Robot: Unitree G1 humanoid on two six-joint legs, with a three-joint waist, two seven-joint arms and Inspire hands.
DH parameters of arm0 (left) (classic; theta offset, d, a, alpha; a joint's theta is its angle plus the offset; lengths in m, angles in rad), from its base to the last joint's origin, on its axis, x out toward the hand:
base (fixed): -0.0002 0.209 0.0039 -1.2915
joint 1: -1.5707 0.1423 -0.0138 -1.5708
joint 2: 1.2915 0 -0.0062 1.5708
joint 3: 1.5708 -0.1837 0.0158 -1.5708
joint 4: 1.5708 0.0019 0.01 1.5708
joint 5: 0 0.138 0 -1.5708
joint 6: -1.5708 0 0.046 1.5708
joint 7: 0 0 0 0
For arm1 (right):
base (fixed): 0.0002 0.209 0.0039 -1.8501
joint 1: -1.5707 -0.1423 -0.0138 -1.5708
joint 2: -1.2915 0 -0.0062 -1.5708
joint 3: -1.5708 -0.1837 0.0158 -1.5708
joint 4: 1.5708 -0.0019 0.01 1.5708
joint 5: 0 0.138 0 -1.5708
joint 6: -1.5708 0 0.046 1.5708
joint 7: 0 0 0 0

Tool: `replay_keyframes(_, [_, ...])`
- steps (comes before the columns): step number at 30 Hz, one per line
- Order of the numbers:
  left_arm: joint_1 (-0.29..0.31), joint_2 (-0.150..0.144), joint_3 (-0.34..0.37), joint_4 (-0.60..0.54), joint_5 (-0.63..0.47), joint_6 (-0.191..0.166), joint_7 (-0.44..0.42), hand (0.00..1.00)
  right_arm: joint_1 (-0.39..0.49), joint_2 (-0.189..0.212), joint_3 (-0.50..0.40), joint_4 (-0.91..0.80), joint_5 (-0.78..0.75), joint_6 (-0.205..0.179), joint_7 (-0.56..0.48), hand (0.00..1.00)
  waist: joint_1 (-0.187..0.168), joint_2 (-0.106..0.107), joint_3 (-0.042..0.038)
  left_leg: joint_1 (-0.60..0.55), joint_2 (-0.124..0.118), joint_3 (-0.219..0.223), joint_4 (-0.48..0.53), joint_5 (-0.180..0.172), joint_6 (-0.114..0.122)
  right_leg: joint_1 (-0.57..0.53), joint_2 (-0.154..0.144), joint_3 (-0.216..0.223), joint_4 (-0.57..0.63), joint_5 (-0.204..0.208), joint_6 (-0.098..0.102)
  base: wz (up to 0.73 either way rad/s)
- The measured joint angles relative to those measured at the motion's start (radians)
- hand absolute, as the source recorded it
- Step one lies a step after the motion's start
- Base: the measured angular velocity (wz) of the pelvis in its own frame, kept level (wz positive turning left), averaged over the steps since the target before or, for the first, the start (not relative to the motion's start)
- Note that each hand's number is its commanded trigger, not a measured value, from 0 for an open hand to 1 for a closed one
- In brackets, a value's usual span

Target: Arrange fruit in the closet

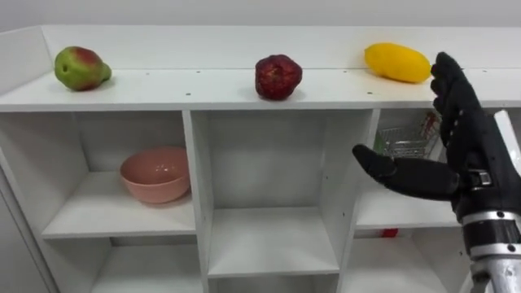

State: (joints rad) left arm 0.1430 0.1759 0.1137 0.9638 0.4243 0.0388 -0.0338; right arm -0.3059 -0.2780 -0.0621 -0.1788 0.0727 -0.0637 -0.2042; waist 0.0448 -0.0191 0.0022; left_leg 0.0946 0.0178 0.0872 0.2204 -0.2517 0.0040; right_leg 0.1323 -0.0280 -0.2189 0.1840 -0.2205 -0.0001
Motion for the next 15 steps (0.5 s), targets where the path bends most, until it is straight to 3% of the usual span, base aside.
replay_keyframes(8, [-0.024,0.0,0.0,0.0,0.001,0.01,-0.02,0.0,-0.034,-0.001,0.002,0.001,0.013,0.016,0.01,0.0,0.019,-0.015,-0.0027,-0.004,-0.001,-0.021,0.0,0.003,-0.002,0.007,-0.001,-0.025,-0.004,0.0,0.0,0.08])
replay_keyframes(11, [-0.03,0.0,-0.001,0.002,0.0,0.029,-0.02,0.0,-0.077,-0.001,0.015,0.01,0.013,0.043,0.011,0.0,0.021,-0.021,-0.0016,-0.005,-0.002,-0.025,0.0,0.004,-0.003,0.008,0.0,-0.031,-0.004,0.0,0.0,0.03])
replay_keyframes(15, [-0.039,0.0,-0.008,0.001,0.0,0.042,-0.019,0.0,-0.135,-0.013,0.031,0.056,0.025,0.047,0.012,0.0,0.021,-0.038,-0.0014,-0.014,-0.006,-0.039,0.003,0.004,-0.003,0.011,-0.001,-0.043,-0.016,0.001,0.0,0.09])
